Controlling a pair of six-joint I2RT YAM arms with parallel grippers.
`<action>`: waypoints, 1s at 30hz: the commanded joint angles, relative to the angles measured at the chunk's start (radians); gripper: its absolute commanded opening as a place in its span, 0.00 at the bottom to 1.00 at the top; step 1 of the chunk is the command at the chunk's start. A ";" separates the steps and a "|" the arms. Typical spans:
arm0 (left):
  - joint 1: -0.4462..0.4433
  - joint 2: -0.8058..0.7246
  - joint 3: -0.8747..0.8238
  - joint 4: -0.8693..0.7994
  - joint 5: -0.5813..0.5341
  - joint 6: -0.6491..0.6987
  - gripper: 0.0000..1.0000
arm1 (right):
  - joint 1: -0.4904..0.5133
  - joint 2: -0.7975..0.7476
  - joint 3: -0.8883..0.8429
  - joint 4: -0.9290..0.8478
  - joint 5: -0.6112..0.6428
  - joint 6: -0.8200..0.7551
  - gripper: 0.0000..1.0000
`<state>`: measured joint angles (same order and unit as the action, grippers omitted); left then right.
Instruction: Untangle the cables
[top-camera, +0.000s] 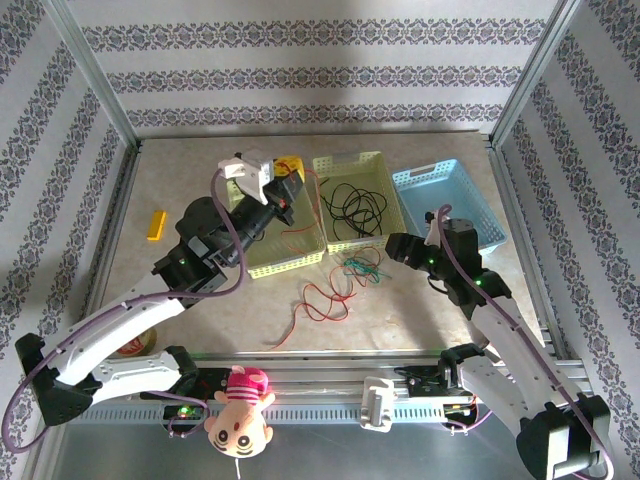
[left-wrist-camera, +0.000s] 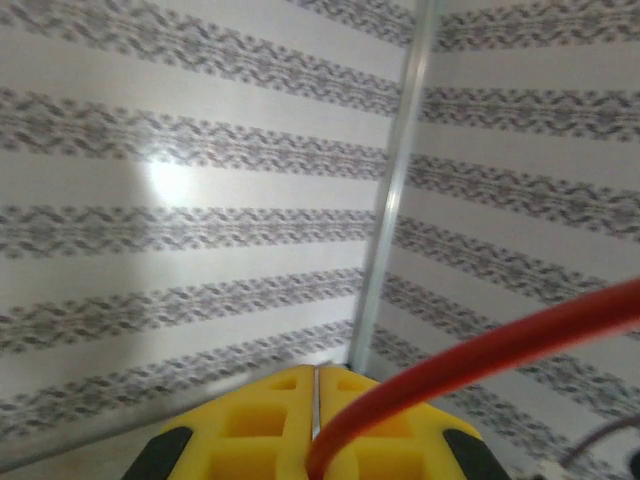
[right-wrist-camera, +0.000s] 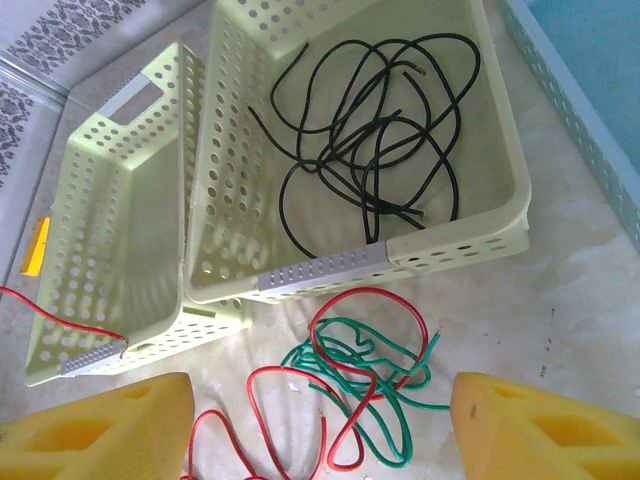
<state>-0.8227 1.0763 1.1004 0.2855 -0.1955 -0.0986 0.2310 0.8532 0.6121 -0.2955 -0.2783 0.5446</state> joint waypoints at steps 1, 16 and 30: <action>0.036 -0.017 -0.002 0.036 -0.155 0.080 0.00 | -0.005 0.026 0.003 -0.009 -0.024 -0.017 0.68; 0.345 0.148 -0.158 -0.127 -0.089 -0.254 0.00 | 0.004 0.080 0.033 -0.035 -0.050 -0.035 0.68; 0.369 0.519 -0.120 -0.285 0.118 -0.392 0.00 | 0.004 0.108 0.063 -0.087 -0.016 -0.050 0.68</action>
<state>-0.4618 1.5478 0.9352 0.0822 -0.1257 -0.4416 0.2317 0.9546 0.6453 -0.3580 -0.3107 0.5167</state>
